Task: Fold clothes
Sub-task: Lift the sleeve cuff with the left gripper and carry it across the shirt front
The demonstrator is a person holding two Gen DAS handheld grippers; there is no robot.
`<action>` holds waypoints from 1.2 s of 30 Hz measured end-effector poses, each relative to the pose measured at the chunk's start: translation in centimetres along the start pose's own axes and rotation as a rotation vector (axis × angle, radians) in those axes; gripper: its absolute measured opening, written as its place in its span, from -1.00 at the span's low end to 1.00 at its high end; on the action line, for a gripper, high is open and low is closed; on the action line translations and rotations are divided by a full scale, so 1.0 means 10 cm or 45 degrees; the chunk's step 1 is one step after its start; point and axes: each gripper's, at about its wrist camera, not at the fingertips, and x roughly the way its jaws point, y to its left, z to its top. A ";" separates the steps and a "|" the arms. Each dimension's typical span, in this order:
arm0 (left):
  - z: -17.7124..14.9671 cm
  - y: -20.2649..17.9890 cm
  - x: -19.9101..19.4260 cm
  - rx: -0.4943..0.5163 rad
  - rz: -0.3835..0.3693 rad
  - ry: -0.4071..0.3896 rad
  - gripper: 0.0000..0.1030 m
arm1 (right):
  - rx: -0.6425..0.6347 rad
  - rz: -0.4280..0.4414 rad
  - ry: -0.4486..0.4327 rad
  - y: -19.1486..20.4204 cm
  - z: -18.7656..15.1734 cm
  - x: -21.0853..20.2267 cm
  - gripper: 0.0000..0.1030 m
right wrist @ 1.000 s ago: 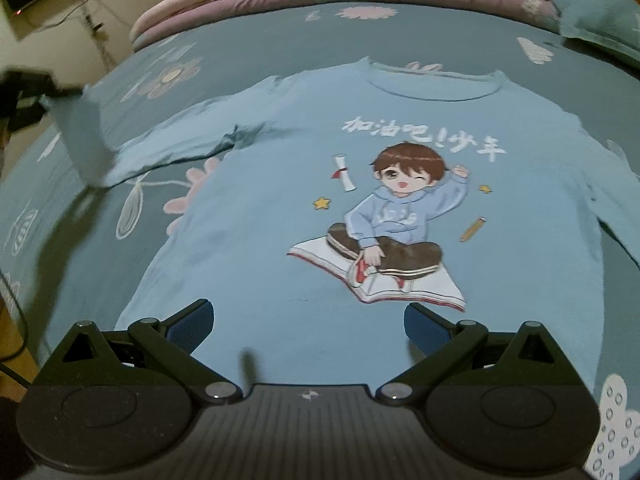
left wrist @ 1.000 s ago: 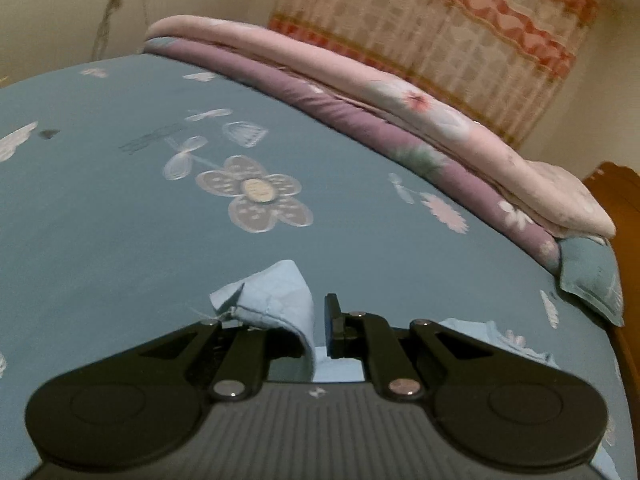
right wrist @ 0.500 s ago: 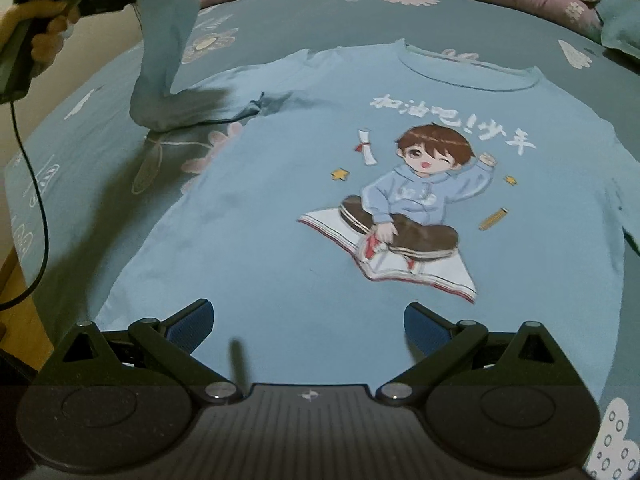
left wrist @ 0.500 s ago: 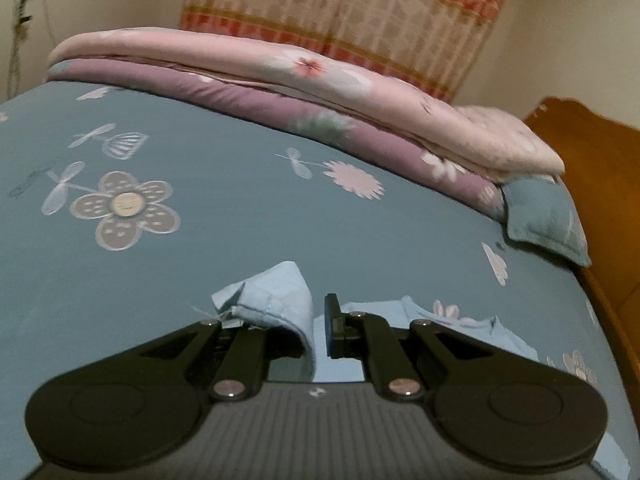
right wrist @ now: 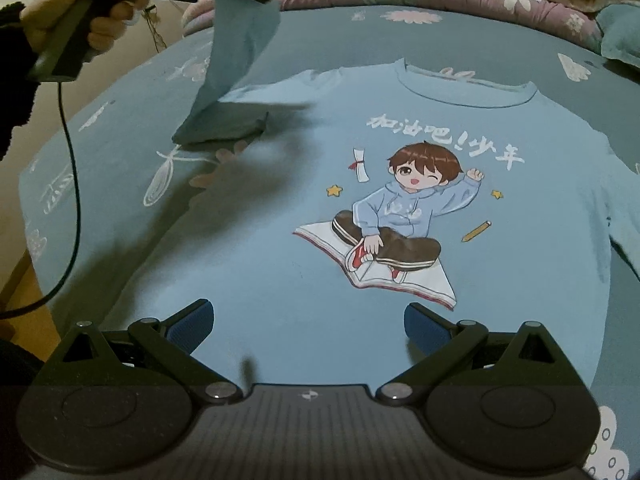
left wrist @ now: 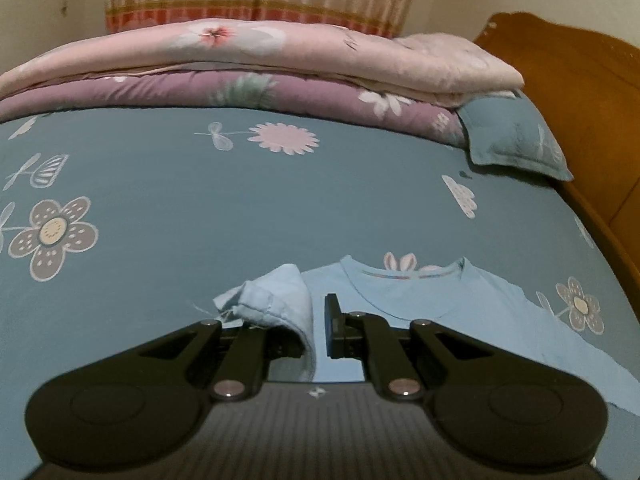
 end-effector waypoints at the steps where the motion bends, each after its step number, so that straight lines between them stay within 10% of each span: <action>1: 0.01 -0.04 0.01 0.012 -0.002 0.007 -0.87 | 0.005 0.002 -0.004 -0.01 0.00 -0.01 1.00; 36: -0.38 -1.76 0.99 0.193 -0.258 0.110 -0.87 | 0.342 -0.168 0.013 -0.60 -0.48 -0.32 1.00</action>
